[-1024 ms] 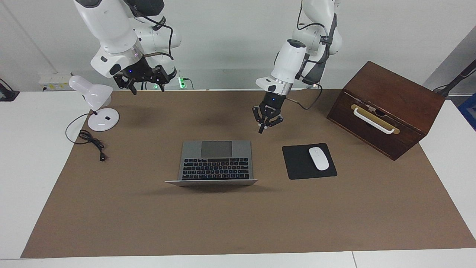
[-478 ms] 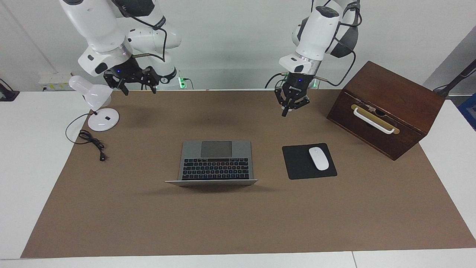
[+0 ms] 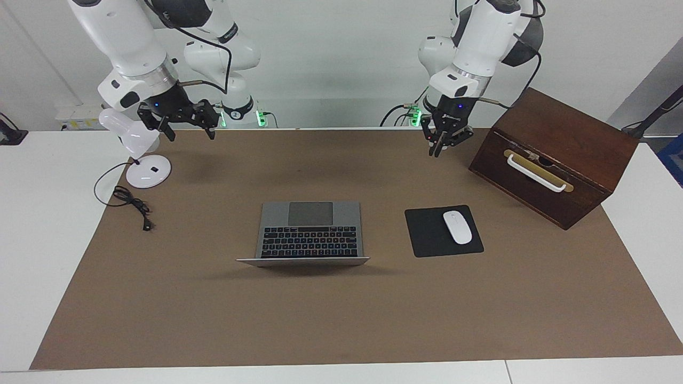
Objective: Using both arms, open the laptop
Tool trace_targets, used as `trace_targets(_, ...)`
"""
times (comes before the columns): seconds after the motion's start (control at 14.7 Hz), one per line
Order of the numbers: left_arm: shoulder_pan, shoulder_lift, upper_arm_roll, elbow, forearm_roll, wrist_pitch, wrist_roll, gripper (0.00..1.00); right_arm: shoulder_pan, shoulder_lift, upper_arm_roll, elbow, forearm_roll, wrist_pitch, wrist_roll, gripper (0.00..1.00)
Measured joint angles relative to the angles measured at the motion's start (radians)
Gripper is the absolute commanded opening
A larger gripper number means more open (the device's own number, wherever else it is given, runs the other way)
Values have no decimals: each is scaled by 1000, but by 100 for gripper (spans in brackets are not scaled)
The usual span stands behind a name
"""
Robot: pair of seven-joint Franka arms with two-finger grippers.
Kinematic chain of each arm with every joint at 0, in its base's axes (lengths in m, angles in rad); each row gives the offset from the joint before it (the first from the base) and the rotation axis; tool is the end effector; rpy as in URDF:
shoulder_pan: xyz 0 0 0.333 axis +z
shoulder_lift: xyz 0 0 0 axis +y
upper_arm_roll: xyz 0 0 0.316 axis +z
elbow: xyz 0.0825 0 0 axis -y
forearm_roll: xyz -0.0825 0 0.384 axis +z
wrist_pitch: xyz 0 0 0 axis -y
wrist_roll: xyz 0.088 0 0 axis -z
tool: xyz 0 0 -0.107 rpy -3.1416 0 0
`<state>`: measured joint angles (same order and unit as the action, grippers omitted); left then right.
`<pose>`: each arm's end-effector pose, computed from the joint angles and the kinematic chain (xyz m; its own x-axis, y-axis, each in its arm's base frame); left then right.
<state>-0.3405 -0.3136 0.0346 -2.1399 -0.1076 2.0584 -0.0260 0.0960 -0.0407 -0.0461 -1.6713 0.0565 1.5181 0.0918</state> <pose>0.4600 -0.1496 0.5582 0.9497 -0.2193 0.2236 -0.2502 -0.9607 0.1204 0.5323 0.0324 0.5955 0.9924 -0.0389 -0.1171 -0.0447 -0.9979 -0.0477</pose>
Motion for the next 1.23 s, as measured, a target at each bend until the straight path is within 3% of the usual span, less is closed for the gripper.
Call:
trace_targets(0.61, 145, -3, -2, 61, 6, -31, 70, 100, 2, 9, 0, -2, 0, 2, 20, 100)
trace_targets(0.89, 218, 3, -1, 99, 125, -43, 129, 100, -1, 9, -9, -3, 0, 6, 21, 100)
trace_targets(1.23, 265, 22, -1, 157, 145, -133, 132, 100, -48, 9, -10, -2, 0, 7, 21, 100)
